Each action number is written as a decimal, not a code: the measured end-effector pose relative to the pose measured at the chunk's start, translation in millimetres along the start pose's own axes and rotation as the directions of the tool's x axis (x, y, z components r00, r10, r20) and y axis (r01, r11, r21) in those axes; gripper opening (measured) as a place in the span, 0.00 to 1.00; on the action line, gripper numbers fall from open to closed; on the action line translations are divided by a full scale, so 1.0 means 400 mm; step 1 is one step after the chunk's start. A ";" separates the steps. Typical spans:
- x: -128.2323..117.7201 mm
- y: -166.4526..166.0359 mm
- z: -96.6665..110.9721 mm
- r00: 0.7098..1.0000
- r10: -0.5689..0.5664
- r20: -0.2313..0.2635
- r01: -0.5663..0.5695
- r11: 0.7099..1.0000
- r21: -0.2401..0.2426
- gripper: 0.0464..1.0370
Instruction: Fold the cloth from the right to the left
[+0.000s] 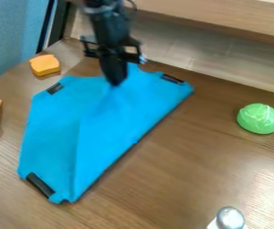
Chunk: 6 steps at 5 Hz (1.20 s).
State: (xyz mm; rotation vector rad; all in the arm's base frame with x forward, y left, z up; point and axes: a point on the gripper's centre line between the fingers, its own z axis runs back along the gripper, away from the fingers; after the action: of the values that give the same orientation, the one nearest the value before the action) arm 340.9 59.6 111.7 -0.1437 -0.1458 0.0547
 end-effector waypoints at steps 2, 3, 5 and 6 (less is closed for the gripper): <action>0.009 0.130 0.002 0.998 0.064 -0.006 -0.064 0.998 -0.003 0.02; 0.007 0.155 -0.005 0.998 0.067 -0.014 -0.067 0.998 0.003 0.04; -0.004 0.170 -0.012 0.995 0.098 -0.028 -0.097 0.994 0.046 0.50; -0.010 0.162 -0.024 0.993 0.109 -0.038 -0.107 0.993 0.054 0.78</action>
State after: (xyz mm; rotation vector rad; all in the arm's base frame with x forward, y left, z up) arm 335.7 122.2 92.4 -0.1011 -0.0956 0.1631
